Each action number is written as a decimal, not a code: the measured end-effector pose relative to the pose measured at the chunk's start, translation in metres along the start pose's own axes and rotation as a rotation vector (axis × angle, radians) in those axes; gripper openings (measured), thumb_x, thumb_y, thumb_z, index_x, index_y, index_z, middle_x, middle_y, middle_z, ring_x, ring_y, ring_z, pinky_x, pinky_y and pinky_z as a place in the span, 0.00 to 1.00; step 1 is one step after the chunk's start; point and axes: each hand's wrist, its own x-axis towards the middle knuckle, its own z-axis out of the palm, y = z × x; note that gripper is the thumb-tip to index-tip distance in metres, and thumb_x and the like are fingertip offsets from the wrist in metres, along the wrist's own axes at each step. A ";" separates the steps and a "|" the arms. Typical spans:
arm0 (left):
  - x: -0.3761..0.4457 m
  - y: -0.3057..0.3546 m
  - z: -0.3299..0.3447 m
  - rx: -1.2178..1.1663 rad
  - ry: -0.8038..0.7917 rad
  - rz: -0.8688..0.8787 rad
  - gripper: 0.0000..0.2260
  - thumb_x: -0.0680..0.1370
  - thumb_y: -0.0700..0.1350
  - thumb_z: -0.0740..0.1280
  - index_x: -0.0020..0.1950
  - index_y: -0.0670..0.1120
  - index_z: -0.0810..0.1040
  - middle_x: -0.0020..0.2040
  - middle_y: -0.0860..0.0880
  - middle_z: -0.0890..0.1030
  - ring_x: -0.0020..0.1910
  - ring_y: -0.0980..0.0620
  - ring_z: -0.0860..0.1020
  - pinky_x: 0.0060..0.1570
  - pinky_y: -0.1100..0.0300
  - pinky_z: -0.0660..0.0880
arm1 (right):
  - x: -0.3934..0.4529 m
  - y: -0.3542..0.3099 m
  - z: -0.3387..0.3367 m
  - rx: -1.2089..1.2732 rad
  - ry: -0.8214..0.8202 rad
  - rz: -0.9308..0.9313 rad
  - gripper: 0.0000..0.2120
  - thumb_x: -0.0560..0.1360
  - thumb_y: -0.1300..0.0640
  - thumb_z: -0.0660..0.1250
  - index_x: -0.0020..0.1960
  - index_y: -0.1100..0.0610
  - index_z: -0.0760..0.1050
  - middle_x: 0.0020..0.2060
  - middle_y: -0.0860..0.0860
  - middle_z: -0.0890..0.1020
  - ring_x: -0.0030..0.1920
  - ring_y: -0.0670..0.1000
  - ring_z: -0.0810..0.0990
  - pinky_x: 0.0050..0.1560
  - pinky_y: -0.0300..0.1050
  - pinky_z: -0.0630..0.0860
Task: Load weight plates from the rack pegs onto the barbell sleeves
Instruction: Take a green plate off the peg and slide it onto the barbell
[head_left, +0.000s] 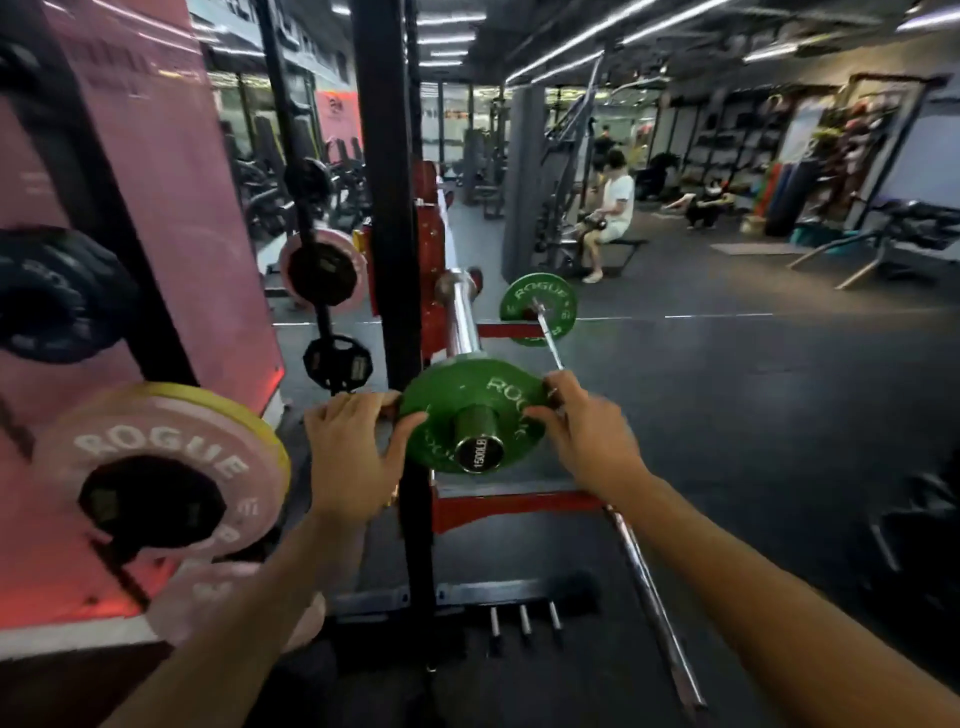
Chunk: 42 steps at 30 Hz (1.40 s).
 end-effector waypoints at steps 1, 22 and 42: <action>0.008 -0.003 0.004 -0.008 -0.023 -0.027 0.18 0.76 0.57 0.67 0.48 0.41 0.82 0.40 0.46 0.82 0.42 0.41 0.80 0.47 0.45 0.72 | 0.011 0.005 0.005 0.008 -0.002 -0.001 0.16 0.77 0.48 0.65 0.58 0.58 0.71 0.44 0.55 0.83 0.40 0.61 0.81 0.37 0.50 0.74; 0.189 -0.122 0.185 -0.191 -0.071 -0.239 0.16 0.78 0.59 0.65 0.51 0.46 0.77 0.45 0.51 0.81 0.48 0.45 0.78 0.57 0.42 0.70 | 0.236 0.110 0.134 0.013 0.034 0.120 0.13 0.78 0.46 0.64 0.57 0.52 0.69 0.40 0.53 0.81 0.42 0.62 0.80 0.36 0.46 0.63; 0.203 -0.134 0.194 -0.158 -0.120 -0.379 0.27 0.75 0.67 0.63 0.62 0.47 0.74 0.53 0.49 0.80 0.55 0.46 0.76 0.53 0.51 0.66 | 0.237 0.104 0.153 -0.064 0.090 0.271 0.18 0.77 0.41 0.64 0.61 0.50 0.68 0.48 0.50 0.83 0.47 0.55 0.81 0.38 0.47 0.71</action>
